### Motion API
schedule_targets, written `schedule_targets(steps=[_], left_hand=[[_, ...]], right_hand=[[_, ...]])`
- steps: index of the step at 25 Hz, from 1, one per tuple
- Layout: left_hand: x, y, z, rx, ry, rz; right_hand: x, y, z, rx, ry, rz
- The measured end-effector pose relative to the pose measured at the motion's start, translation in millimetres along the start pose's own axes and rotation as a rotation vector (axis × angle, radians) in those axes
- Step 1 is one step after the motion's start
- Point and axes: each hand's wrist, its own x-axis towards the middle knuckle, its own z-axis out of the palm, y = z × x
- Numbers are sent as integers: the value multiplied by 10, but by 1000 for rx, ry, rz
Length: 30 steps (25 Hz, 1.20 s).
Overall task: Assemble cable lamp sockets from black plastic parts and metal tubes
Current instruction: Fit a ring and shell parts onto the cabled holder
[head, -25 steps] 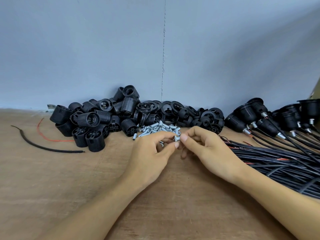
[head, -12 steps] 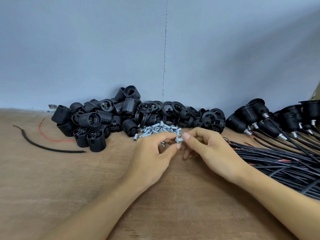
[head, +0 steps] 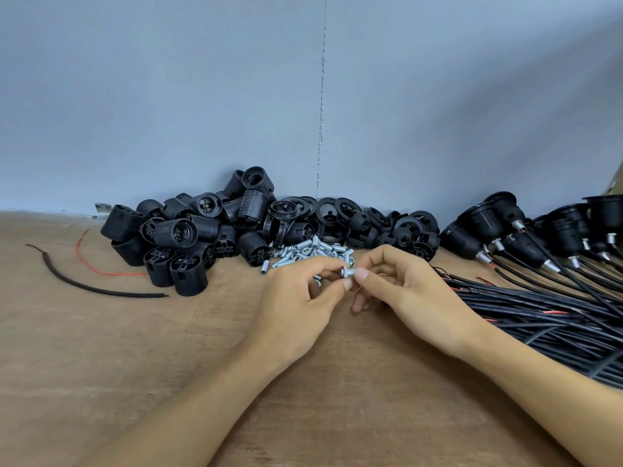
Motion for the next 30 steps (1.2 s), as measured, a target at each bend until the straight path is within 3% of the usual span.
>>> schedule_targets(steps=[22,26,30], left_hand=[[-17,22,2,-3,4,-22],[-14,17,7,0,-4,-111],[-47,71,136,66,-179,-146]], right_hand=[[-4,-60,26,56,18,47],[54,-82,30,377,75,201],[110,-119,-6,787,76,323]])
